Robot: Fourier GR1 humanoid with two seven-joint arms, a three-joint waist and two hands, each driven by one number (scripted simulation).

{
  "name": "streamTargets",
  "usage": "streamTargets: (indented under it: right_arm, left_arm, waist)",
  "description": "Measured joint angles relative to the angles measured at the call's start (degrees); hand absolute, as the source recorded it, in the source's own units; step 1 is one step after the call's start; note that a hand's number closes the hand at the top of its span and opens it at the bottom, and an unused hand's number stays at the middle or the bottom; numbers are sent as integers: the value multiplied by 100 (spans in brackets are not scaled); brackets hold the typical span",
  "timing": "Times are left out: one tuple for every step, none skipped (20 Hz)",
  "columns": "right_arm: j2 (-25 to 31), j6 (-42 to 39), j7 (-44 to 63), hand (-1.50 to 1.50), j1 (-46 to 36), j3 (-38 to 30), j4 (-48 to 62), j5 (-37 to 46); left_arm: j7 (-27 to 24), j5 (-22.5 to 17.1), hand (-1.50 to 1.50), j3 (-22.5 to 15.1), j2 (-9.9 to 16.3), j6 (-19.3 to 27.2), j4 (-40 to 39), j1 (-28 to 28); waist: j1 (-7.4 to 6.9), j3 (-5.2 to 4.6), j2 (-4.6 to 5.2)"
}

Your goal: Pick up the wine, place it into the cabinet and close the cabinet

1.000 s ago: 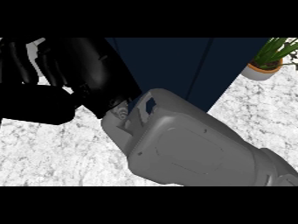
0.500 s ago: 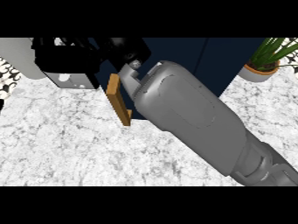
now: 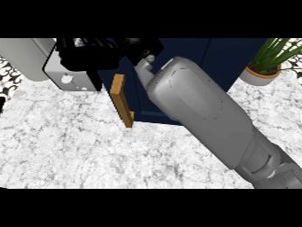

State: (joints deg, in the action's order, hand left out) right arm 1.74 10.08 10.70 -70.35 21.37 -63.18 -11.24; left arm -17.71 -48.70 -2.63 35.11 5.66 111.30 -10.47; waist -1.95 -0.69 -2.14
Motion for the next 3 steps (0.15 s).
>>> streamTargets:
  right_arm:
    - [32,-48,-67,150,12,6,22,27]
    - [62,-109,-129,150,22,14,32,46]
    - [87,-153,-155,150,33,7,34,47]
  left_arm:
    - [19,31,-150,-33,-15,37,39,16]
    - [44,41,-150,-51,-26,59,42,52]
    - [18,41,-150,-50,-53,28,-2,61]
  waist:
    - [-7,-1,-8]
    - [-3,-4,-12]
    - [-2,1,-14]
